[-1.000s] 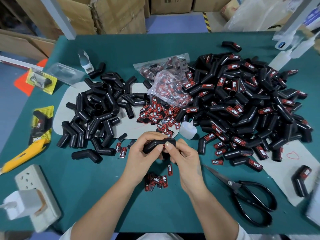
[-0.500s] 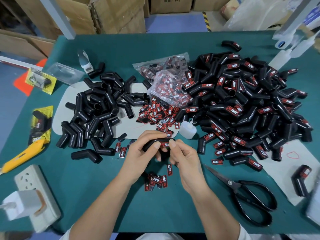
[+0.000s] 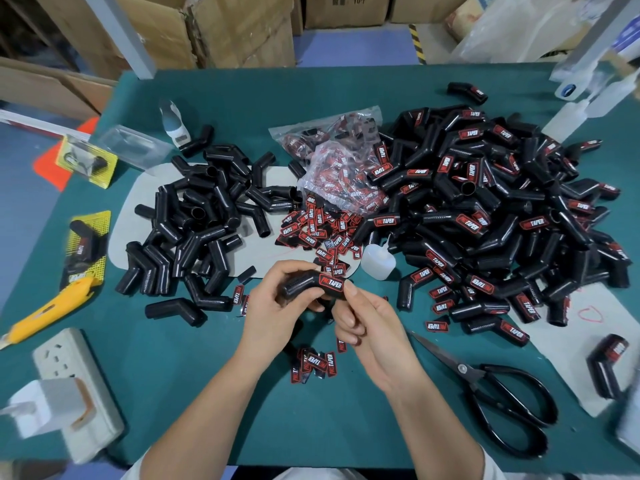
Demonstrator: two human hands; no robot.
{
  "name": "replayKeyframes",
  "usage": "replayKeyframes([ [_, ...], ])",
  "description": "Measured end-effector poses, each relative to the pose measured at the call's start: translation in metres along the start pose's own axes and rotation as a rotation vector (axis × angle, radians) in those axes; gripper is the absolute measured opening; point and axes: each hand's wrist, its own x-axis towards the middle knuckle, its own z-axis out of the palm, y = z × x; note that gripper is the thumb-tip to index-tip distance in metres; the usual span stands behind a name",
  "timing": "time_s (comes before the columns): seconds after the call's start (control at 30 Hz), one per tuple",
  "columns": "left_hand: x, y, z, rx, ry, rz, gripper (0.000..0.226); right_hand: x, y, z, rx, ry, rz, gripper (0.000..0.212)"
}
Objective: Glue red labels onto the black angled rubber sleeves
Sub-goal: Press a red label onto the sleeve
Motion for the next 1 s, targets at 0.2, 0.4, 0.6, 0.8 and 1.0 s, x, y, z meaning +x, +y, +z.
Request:
replayKeyframes([
  [0.2, -0.001, -0.004, -0.002, -0.003, 0.087, 0.004, 0.037, -0.001, 0.004, -0.002, -0.099, -0.029, -0.027, 0.062],
  [0.4, -0.002, -0.002, -0.001, -0.084, 0.03, 0.068, 0.03, 0.002, 0.008, -0.001, -0.231, 0.049, -0.182, 0.026],
  [0.6, -0.009, -0.005, 0.004, -0.094, -0.015, 0.069, 0.023, 0.003, 0.012, 0.005, -0.243, 0.094, -0.259, 0.022],
  [0.8, -0.008, -0.005, 0.005, -0.084, 0.027, 0.078, 0.031, 0.002, 0.015, 0.004, -0.319, 0.19, -0.348, 0.024],
  [1.0, -0.007, -0.008, -0.001, 0.078, -0.025, 0.244, 0.04, -0.004, 0.011, 0.0, -0.663, 0.395, -0.78, 0.016],
])
